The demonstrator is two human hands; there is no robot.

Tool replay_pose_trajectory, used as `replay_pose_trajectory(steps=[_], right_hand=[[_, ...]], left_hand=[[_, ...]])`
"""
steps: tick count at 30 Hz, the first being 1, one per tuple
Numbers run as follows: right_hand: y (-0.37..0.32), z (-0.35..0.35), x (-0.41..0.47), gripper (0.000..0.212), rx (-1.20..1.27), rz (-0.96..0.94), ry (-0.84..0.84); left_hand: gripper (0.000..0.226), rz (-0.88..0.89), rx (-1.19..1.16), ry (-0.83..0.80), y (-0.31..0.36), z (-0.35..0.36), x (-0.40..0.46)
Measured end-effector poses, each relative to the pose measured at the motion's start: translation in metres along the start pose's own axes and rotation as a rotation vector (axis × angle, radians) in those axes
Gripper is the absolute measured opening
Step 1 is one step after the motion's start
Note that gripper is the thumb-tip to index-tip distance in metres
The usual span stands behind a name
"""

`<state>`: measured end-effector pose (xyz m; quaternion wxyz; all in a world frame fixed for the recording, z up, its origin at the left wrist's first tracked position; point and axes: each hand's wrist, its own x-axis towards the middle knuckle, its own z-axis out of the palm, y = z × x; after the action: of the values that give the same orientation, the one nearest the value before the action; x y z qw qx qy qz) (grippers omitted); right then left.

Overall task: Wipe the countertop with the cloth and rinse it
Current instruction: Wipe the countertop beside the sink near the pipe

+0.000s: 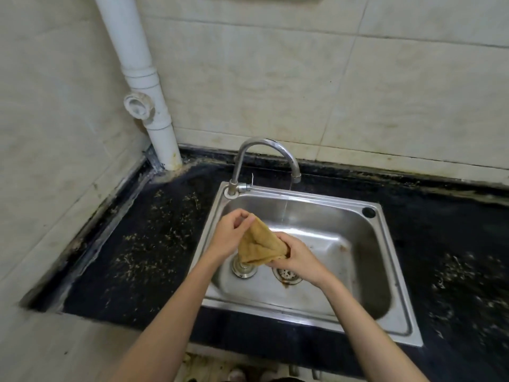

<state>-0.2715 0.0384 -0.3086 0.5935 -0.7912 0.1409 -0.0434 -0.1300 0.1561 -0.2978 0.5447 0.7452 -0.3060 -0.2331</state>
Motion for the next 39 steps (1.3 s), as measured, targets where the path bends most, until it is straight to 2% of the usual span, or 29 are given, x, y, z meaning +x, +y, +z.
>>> replay_pose_trajectory(steps=[3,6,7,10,13,16,20,23,25,29,31,33,34,36,39], right_hand=[[-0.012,0.000,-0.002,0.051,0.264,0.077,-0.142],[-0.018,-0.001,0.004,0.045,0.531,0.186,-0.139],[-0.020,-0.001,0.007,0.038,0.544,0.209,-0.126],[-0.025,0.003,0.020,0.015,0.330,0.202,-0.153],[-0.033,0.015,0.032,0.029,0.178,0.193,-0.203],[-0.036,0.028,0.042,0.035,0.141,0.235,-0.236],[-0.036,0.046,0.049,0.014,0.387,0.411,-0.278],[-0.028,0.057,0.055,0.023,0.522,0.479,-0.261],[-0.019,0.062,0.063,0.021,0.635,0.527,-0.211],[-0.008,0.065,0.083,0.031,0.809,0.690,-0.128],[-0.010,0.067,0.098,0.034,0.839,0.691,-0.118],[-0.013,0.068,0.127,0.046,0.853,0.630,-0.106],[-0.016,0.068,0.144,0.046,0.757,0.575,-0.084],[-0.020,0.070,0.185,0.035,0.375,0.436,-0.016],[-0.016,0.078,0.244,0.036,-0.129,0.101,0.049]], left_hand=[[0.011,0.045,0.078,-0.025,0.007,-0.005,0.000],[0.010,0.089,0.095,-0.056,0.016,-0.013,-0.001],[0.008,0.103,0.103,-0.075,0.018,-0.016,-0.001],[0.007,0.122,0.211,-0.141,0.018,-0.027,-0.005],[0.007,0.118,0.195,-0.133,0.014,-0.034,-0.009],[0.007,0.111,0.151,-0.069,0.012,-0.039,-0.011],[0.009,0.116,0.173,0.011,0.007,-0.045,-0.012],[0.013,0.080,0.141,0.107,-0.003,-0.052,-0.016],[0.018,0.046,0.145,0.194,-0.015,-0.059,-0.021],[0.027,-0.100,0.192,0.379,-0.050,-0.079,-0.042],[0.031,-0.186,0.269,0.455,-0.073,-0.090,-0.058],[0.034,-0.259,0.414,0.511,-0.097,-0.098,-0.075],[0.036,-0.301,0.480,0.532,-0.108,-0.102,-0.084],[0.041,-0.391,0.573,0.564,-0.128,-0.106,-0.099],[0.045,-0.491,0.632,0.641,-0.155,-0.103,-0.116]])
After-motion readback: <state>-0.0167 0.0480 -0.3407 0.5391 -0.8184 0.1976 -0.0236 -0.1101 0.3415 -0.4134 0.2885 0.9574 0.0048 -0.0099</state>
